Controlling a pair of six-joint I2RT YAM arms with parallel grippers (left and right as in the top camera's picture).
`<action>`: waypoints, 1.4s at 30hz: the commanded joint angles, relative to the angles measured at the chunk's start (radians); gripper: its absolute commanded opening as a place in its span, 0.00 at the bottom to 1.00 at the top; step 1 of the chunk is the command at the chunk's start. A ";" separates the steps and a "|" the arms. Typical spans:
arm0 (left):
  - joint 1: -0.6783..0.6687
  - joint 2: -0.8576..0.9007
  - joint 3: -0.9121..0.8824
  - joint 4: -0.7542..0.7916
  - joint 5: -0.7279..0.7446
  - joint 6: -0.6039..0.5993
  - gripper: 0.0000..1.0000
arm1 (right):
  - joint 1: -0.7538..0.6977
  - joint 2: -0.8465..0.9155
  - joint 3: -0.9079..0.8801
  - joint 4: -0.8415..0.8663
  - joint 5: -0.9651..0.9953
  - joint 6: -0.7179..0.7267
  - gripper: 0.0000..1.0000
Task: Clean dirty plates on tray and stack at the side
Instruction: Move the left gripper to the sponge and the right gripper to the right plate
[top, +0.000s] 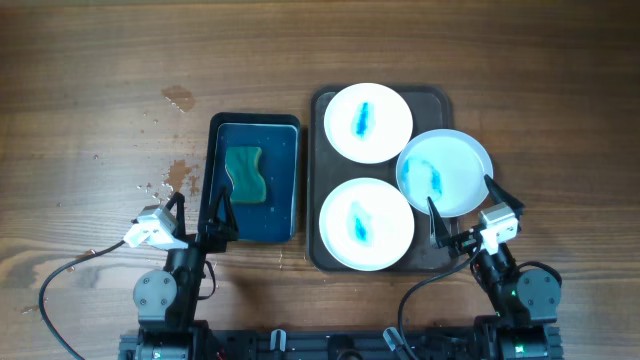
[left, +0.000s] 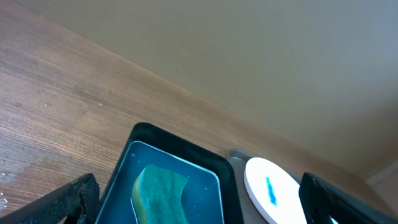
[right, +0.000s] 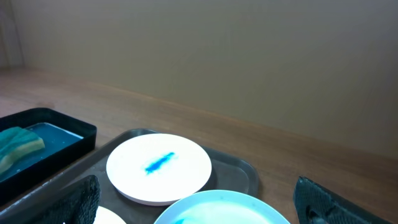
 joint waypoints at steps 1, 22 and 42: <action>-0.005 0.000 -0.001 -0.012 -0.014 0.020 1.00 | 0.005 -0.002 -0.002 0.002 0.009 -0.005 1.00; -0.005 0.000 -0.001 0.012 -0.010 0.016 1.00 | 0.005 -0.002 -0.002 0.002 0.009 -0.005 1.00; -0.005 0.527 0.721 -0.442 0.210 0.066 1.00 | 0.005 0.480 0.737 -0.424 -0.212 0.024 1.00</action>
